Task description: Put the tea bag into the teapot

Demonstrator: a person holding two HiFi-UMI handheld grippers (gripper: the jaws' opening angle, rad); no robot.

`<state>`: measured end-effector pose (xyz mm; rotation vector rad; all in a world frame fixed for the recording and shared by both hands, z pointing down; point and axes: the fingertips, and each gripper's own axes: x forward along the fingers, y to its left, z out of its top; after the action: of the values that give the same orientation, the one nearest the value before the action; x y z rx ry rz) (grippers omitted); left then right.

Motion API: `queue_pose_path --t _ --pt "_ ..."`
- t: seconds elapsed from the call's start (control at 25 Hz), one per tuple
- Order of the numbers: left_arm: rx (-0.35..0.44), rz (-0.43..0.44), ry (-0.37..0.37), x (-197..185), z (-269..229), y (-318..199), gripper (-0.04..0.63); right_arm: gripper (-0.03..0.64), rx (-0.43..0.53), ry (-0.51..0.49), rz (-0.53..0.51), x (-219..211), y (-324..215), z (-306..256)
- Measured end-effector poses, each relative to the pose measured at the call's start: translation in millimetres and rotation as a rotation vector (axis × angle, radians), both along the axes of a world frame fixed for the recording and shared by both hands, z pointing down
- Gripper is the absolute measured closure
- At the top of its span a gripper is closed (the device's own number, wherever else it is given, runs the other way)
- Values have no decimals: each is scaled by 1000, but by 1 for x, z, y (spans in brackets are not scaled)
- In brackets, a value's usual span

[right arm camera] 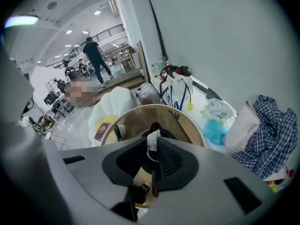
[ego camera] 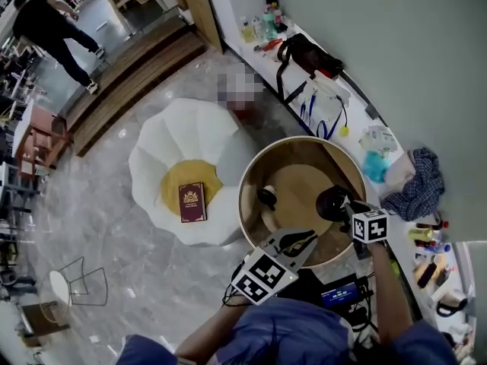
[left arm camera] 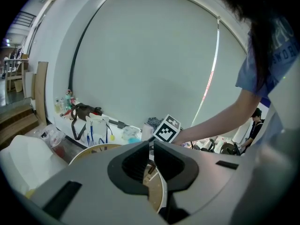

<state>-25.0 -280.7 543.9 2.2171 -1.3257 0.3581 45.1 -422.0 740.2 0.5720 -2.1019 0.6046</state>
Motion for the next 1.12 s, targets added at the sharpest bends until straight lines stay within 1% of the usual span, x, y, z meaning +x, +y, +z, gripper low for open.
queue_pose_path --t 0.08,0.12,0.36,0.72,0.84,1.12 --pt "-2 -9 -3 -4 1 1 564 518 -27 -8 -19 -1 3 3" --pt "-1 -13 -4 -6 2 1 563 508 -33 -13 -28 -2 5 2" --pt "5 -32 -12 -21 0 5 564 508 14 -21 -30 -1 5 -14" --pt "18 -26 -15 -33 -7 15 563 508 110 -136 23 -4 13 -81" --pt "28 -15 -18 -36 -11 20 564 508 143 -185 63 0 21 -110" --pt "54 16 -24 -49 -21 38 565 508 234 -286 202 8 53 -181"
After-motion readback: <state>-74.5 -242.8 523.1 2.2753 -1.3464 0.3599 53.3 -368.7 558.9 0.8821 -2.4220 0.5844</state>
